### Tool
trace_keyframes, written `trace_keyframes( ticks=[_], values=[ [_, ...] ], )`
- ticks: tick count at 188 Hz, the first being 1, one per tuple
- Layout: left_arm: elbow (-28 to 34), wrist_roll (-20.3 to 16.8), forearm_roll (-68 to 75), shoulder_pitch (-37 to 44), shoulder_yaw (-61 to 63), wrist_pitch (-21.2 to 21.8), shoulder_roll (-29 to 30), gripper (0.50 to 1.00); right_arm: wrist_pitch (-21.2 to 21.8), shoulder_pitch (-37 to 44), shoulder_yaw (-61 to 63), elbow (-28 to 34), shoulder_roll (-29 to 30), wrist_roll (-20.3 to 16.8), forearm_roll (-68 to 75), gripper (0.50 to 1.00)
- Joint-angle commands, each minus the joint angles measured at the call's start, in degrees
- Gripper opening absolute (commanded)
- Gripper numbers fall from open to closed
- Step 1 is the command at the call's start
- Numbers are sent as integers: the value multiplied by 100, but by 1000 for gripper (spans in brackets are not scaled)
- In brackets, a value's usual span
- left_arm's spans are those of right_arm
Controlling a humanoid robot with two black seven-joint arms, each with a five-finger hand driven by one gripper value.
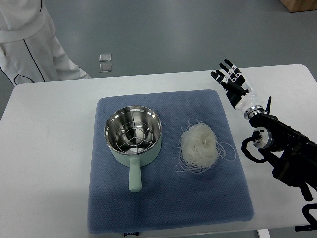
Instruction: Put vermicelli into pot with right hand
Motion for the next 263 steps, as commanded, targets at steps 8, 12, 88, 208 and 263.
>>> trace_keyframes(
  ticks=[8,12,88,208,263],
  values=[
    [0,-8,-2,2,-2,0,0,1000,0,0,0,-1,0,0,0,917],
    [0,-8,-2,2,-2,0,0,1000,0,0,0,-1,0,0,0,917],
    [18,1,-20,2,-2,18,0,1000,0,0,-9,-1,0,0,0,917],
    [18,1,-20,-51,-20,18,0,1000,0,26,-18,-1,-26,0,-18,917],
    [18,1,-20,-86,-20,18,0,1000,0,44,-18,-27,-35,-9,-27,917]
  ],
)
